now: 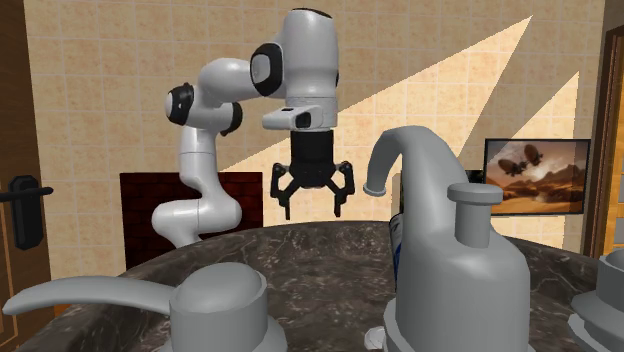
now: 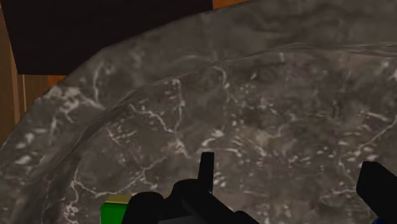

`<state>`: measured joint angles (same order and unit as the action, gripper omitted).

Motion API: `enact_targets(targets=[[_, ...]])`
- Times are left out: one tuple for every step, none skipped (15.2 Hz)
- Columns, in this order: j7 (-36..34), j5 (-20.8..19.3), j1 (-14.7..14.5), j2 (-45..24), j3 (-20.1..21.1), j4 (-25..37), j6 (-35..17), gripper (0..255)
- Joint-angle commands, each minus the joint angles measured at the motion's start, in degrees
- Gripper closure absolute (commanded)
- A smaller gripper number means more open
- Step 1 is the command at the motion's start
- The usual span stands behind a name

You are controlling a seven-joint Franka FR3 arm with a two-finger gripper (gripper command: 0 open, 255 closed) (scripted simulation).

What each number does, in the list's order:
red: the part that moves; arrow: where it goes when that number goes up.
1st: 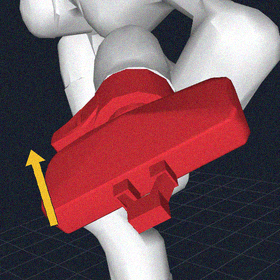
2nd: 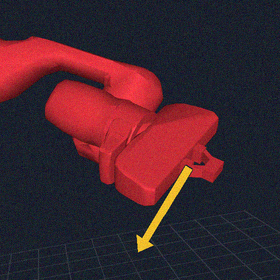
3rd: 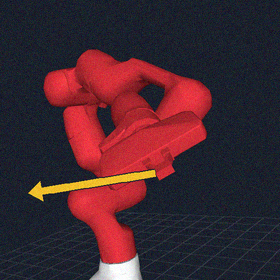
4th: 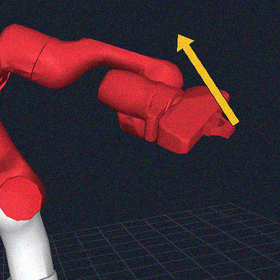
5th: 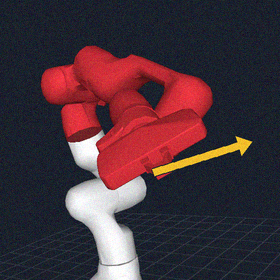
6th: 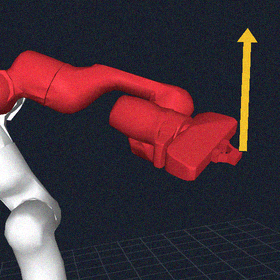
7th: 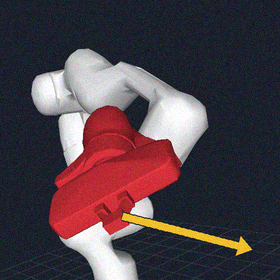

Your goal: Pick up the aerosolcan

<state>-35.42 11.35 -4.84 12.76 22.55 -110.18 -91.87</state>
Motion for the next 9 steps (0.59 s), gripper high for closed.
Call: enact_targets(targets=[[-3.8,-0.4,-0.5,-5.2,1.8,5.6,1.5,0],[-5.6,-0.7,-0.9,-7.7,2.6,8.1,2.0,0],[-7.5,-1.0,-1.3,-10.3,3.3,10.6,2.6,0],[-9.3,-1.4,-1.9,-13.0,4.0,13.3,3.2,0],[-11.2,-1.9,-2.5,-15.7,4.7,16.1,3.8,0],[-13.0,-2.5,-3.3,-18.5,5.2,19.1,4.6,0],[-14.9,-3.1,-4.1,-21.3,5.7,22.2,5.4,0],[-16.7,-3.7,-5.1,-24.3,6.1,25.5,6.3,0],[-18.5,-4.4,-6.2,-27.3,6.4,29.1,7.4,0]])
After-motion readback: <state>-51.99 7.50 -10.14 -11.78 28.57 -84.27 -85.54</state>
